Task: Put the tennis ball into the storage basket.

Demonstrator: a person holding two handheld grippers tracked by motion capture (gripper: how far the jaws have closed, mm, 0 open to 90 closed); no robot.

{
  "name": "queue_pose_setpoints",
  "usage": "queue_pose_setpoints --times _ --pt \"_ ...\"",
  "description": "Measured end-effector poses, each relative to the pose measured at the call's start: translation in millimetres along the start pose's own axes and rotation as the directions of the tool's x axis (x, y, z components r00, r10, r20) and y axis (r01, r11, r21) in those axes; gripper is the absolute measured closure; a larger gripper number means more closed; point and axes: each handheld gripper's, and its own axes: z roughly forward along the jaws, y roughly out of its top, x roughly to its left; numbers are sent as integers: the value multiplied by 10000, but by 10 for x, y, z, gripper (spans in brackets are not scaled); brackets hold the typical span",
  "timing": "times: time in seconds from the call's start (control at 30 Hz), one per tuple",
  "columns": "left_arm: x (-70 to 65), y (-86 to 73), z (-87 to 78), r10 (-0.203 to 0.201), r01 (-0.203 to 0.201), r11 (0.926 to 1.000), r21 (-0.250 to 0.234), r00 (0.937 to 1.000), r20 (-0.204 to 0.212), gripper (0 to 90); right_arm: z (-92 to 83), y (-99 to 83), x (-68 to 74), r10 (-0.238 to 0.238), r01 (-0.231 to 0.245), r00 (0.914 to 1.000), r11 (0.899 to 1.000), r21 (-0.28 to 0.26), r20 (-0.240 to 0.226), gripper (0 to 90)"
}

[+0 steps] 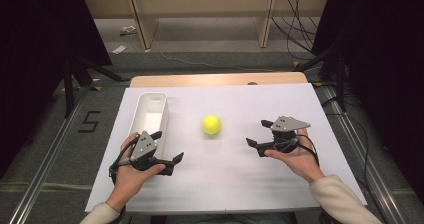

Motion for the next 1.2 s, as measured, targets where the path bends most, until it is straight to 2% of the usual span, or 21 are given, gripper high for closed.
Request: queue_pose_setpoints --times 1.2 --pt "-3 9 -15 8 -8 10000 -69 10000 -29 4 415 172 52 -127 135 9995 9995 269 -299 154"
